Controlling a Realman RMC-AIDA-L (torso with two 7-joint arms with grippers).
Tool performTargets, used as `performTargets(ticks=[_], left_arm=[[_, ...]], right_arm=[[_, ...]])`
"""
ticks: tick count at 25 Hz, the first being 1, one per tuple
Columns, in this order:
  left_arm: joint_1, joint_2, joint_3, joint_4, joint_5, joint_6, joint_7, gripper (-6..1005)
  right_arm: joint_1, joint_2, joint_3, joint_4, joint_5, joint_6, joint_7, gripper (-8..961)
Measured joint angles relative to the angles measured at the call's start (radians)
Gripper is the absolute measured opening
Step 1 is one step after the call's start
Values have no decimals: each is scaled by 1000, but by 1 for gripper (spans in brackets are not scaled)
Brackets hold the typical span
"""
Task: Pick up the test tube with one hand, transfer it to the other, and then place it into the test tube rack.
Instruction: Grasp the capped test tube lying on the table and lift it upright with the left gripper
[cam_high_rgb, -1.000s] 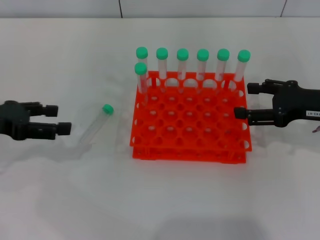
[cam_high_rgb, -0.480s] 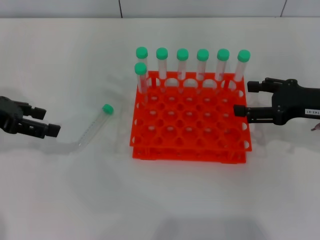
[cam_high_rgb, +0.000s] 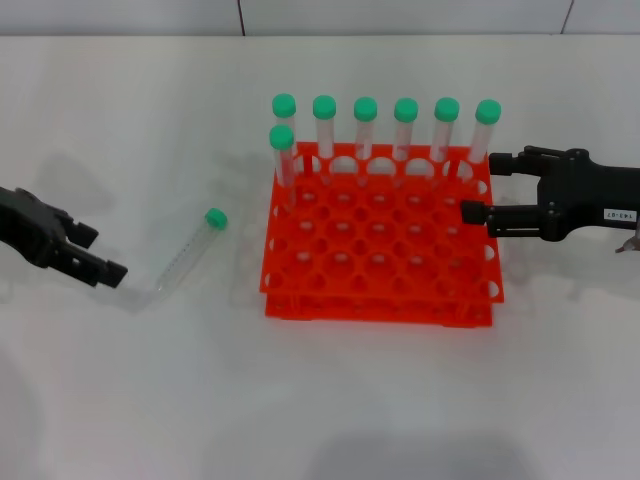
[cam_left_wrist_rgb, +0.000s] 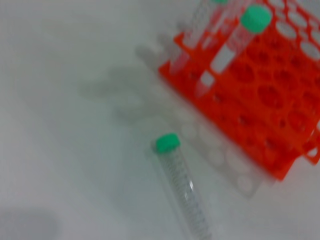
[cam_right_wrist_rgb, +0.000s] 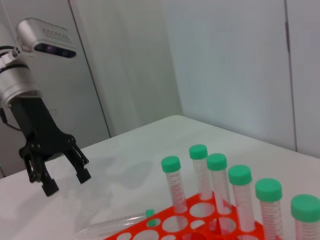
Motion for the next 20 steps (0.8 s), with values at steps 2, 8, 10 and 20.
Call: performTargets(ticks=[2,8,10,20], left_arm=[[-8,-3,55,-1,1,-14,-19,874],[-31,-17,113,-11,8,-46,-36,873],[-34,-22,114,-14,11,-58,-37,873],[-27,-71,115,-22,8,-124,-28,873]], right_arm=[[2,0,-1,1,0,0,0,853],[2,0,-2,6,0,0,1,852],[2,0,-2,6,0,0,1,851],[-2,1,-4,7,0,0,-2,850]])
